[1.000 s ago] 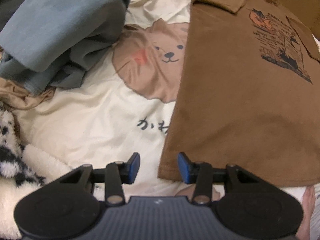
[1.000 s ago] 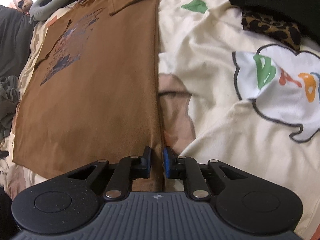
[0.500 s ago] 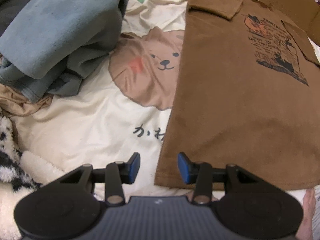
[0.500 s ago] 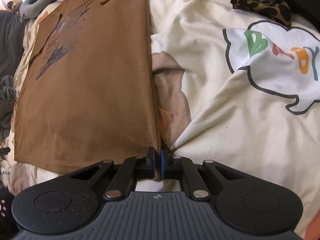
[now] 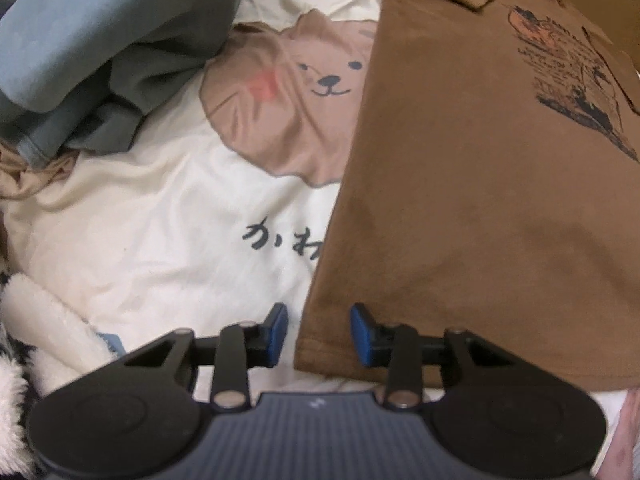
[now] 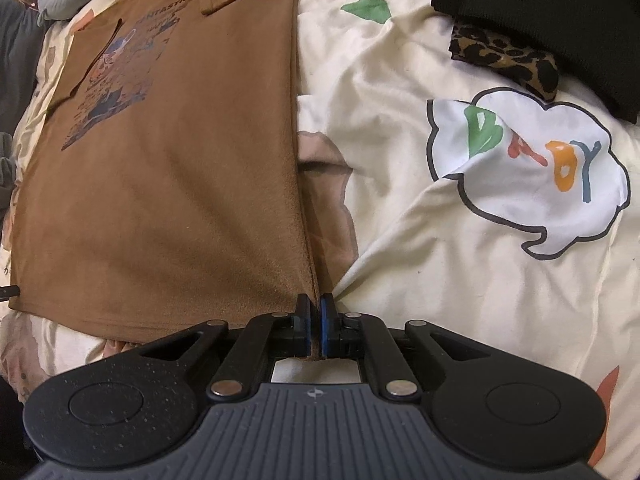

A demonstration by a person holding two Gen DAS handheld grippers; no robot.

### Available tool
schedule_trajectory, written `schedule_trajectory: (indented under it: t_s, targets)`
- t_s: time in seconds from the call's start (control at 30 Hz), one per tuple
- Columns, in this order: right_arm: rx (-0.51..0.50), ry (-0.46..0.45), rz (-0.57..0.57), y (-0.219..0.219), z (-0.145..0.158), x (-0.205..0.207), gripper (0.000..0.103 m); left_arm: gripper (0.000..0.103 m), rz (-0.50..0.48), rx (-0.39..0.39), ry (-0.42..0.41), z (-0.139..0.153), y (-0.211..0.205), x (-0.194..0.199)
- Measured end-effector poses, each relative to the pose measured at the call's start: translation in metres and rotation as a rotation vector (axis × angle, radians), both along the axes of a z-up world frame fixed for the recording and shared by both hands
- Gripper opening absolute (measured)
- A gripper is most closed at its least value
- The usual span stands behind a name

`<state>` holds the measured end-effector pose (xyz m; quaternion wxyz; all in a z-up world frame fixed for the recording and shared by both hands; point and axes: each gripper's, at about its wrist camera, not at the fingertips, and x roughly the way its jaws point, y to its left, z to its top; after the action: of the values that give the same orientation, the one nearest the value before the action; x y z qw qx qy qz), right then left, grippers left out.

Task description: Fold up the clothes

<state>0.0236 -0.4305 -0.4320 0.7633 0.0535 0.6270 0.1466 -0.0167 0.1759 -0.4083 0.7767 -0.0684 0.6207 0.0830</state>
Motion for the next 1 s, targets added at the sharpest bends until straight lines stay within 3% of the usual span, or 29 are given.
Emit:
schedule_trajectory:
  t_s: [0.07, 0.17, 0.6, 1.0]
  targets:
    - [0.000, -0.001, 0.001, 0.002, 0.001, -0.001, 0.002, 0.010, 0.024, -0.037, 0.003, 0.001, 0.004, -0.001]
    - [0.007, -0.001, 0.000, 0.000, 0.003, -0.001, 0.002, 0.004, 0.038, -0.067, 0.004, 0.007, 0.011, -0.003]
    - [0.032, -0.021, 0.049, -0.003, 0.042, 0.004, 0.002, 0.002, -0.041, -0.097, -0.041, 0.082, 0.020, -0.016]
    - [0.028, -0.040, 0.061, -0.016, 0.069, -0.005, 0.002, 0.002, -0.081, -0.113, -0.052, 0.107, 0.007, -0.037]
